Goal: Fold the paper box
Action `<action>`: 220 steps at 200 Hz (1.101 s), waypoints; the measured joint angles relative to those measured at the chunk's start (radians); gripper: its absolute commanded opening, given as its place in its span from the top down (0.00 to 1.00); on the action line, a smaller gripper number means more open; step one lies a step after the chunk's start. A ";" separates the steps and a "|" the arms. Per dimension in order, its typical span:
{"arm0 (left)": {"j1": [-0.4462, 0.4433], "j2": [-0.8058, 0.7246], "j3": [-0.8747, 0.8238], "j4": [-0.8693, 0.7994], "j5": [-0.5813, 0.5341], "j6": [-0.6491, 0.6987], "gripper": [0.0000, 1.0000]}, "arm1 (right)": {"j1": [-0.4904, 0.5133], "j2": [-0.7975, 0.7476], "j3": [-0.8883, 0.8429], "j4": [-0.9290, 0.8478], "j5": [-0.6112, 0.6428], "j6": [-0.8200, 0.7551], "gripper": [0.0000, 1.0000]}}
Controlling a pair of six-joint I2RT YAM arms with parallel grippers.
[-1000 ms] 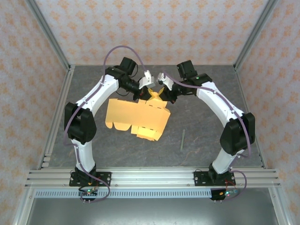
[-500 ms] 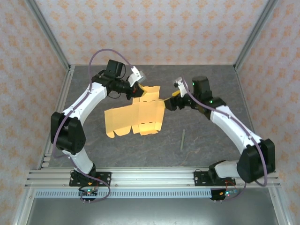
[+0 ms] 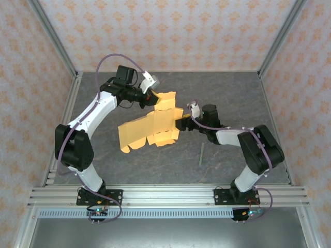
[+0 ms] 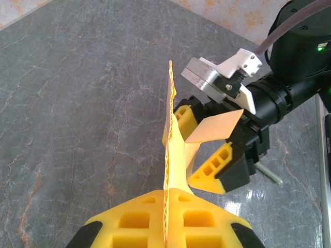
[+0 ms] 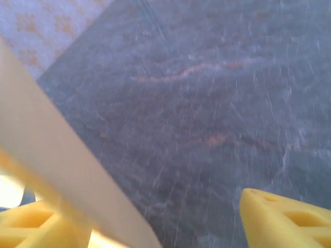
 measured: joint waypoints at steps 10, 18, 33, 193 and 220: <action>0.000 0.000 0.000 0.000 0.000 0.000 1.00 | 0.000 0.028 0.000 0.065 -0.007 0.016 0.41; 0.000 0.000 0.000 0.000 0.000 -0.002 1.00 | 0.000 0.048 0.000 0.109 -0.014 0.026 0.49; 0.000 0.000 0.000 0.000 -0.002 -0.003 1.00 | 0.003 0.082 -0.001 0.178 -0.029 0.039 0.67; 0.056 -0.046 -0.002 0.132 -0.240 -0.344 0.52 | 0.032 -0.265 0.222 -0.566 0.035 -0.221 1.00; 0.057 -0.160 -0.024 0.140 -0.307 -0.361 0.38 | 0.032 -0.264 0.377 -0.838 0.050 -0.342 1.00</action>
